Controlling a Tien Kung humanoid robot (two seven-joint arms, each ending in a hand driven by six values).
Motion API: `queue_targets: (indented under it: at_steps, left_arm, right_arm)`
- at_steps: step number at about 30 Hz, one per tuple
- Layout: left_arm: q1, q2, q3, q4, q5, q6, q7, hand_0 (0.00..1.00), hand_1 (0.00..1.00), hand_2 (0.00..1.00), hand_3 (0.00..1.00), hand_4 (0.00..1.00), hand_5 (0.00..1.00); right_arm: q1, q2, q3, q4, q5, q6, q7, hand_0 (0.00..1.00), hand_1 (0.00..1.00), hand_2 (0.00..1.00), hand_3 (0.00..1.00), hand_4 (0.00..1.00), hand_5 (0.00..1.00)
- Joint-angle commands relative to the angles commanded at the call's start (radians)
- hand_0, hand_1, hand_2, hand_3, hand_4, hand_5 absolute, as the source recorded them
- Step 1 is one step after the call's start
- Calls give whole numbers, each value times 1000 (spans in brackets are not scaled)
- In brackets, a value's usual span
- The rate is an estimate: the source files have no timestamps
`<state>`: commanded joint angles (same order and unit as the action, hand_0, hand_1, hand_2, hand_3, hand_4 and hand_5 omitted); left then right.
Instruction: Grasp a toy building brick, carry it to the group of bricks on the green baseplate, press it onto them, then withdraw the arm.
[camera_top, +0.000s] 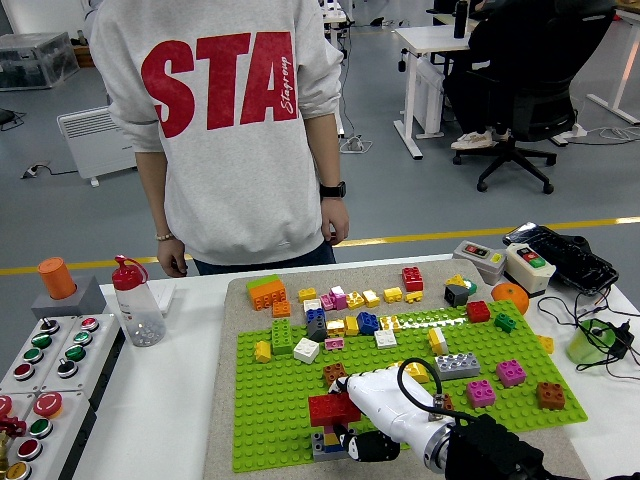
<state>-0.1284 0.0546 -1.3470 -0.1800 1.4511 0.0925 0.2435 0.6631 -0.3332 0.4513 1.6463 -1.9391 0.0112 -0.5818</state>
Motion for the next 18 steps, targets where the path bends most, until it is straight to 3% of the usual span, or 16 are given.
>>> queue_targets:
  at_steps: [11,12,18]
  left_arm:
    - [2,-1,-1,0,4,0,2,654,688,671,575,291,998]
    - [2,-1,-1,0,5,0,2,655,688,671,575,291,998]
    - [3,-1,-2,0,7,0,3,655,688,672,575,290,998]
  right_arm:
    - [-2,1,0,-1,4,8,-3,634,689,737,602,469,254]
    - [-3,1,0,-3,4,8,-3,653,704,776,646,483,266]
    - [-4,2,1,-5,4,10,-2,660,710,789,664,490,270]
